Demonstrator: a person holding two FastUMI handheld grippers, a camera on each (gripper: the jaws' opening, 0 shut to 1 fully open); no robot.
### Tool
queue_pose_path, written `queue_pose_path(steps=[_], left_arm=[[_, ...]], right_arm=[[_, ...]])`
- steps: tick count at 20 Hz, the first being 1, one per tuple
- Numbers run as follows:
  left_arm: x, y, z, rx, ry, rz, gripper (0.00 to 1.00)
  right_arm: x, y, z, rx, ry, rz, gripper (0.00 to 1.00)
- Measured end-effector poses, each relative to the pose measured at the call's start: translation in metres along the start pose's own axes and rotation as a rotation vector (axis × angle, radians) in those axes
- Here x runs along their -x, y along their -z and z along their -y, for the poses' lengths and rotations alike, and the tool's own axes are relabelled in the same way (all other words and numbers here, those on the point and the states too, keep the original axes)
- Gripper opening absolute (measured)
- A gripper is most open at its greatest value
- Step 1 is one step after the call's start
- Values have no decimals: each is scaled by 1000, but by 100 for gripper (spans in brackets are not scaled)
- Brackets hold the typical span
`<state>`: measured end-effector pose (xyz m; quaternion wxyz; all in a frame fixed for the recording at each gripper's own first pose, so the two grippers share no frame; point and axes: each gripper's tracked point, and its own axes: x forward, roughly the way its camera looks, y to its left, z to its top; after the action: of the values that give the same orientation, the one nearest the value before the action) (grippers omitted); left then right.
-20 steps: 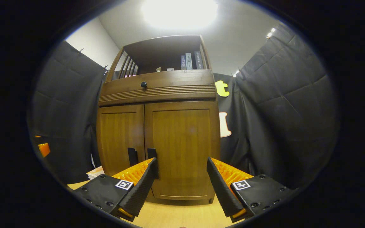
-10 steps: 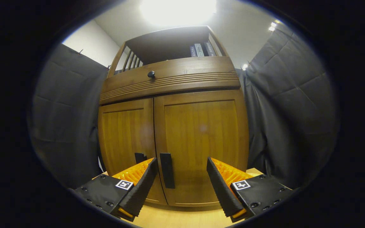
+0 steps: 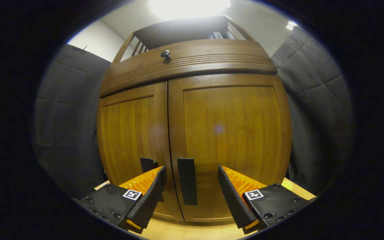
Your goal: Open the right door of the double-door shoe cabinet with the right hand, and open the left door with the left hand.
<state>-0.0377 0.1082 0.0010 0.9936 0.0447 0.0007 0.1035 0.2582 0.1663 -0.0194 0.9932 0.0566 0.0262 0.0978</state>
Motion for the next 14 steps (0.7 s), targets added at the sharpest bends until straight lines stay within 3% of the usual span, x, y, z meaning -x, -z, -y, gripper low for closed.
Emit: queue_pose_path(steps=[3, 5, 6, 9, 12, 13, 14], left_arm=[[0, 5, -11, -4, -21, -8, 91], [1, 5, -17, -8, -36, -13, 91], [3, 6, -20, -8, -41, -16, 91], [3, 9, -22, -11, -50, -19, 91], [4, 8, -23, -16, -47, -16, 92], [3, 9, -22, -15, -44, -14, 92], [3, 9, -22, -12, -40, -12, 92]], right_arm=[[-16, 7, -1, 17, 4, -24, 96], [-24, 19, 0, 39, 19, -42, 87], [-28, 22, 1, 46, 26, -48, 89], [-35, 33, -6, 35, 23, -79, 61], [-39, 34, -3, 23, 44, -92, 59], [-42, 34, -4, 16, 51, -104, 33], [-41, 37, -3, 19, 51, -110, 33]])
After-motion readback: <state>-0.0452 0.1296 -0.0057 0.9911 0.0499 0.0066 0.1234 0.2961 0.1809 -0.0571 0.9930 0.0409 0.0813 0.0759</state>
